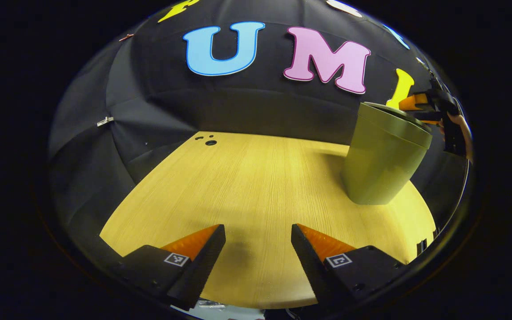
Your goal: Press the lid of the desktop garbage bin to open it, pick up the crumpled paper on the desktop and throw it into the bin, then pick up the pop can on the desktop and drop it into the bin, and finally close the garbage bin lid.
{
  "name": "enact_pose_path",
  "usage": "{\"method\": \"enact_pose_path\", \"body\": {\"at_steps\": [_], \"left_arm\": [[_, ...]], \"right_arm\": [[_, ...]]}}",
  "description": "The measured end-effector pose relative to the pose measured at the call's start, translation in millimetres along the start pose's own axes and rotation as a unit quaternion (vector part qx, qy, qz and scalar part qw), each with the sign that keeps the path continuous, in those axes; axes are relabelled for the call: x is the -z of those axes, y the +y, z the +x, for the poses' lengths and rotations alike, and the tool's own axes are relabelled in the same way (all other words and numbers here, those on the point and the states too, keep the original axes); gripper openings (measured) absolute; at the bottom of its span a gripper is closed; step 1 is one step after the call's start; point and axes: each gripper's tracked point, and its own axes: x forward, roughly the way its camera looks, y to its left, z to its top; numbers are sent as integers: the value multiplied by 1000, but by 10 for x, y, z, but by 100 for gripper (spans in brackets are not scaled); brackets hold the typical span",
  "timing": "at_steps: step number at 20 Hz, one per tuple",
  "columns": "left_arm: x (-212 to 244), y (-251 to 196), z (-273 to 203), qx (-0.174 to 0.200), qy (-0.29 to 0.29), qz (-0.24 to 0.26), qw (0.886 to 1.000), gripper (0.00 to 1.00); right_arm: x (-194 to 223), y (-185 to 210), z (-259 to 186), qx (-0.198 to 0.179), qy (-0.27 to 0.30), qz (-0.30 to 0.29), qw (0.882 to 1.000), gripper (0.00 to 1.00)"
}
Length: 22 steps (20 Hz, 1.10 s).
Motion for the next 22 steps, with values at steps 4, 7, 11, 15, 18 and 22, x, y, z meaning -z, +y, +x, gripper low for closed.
{"method": "enact_pose_path", "body": {"at_steps": [4,7,11,15,18,22], "left_arm": [[-37,50,60,10,6,-16,1000,96],[-106,71,102,15,-1,-16,1000,96],[-123,77,120,21,-6,2,1000,96],[-105,70,90,27,-8,4,1000,96],[-173,45,7,32,-23,7,999,96],[-344,-28,-153,45,-51,11,998,96]], "right_arm": [[36,54,-27,16,-9,-19,1000,100],[53,46,-36,21,-20,-14,999,100],[104,46,-40,26,-15,-14,999,100],[149,44,-12,32,-13,-22,999,100],[86,64,-42,19,-22,-13,999,100],[97,39,-175,28,-27,-26,999,100]]}}
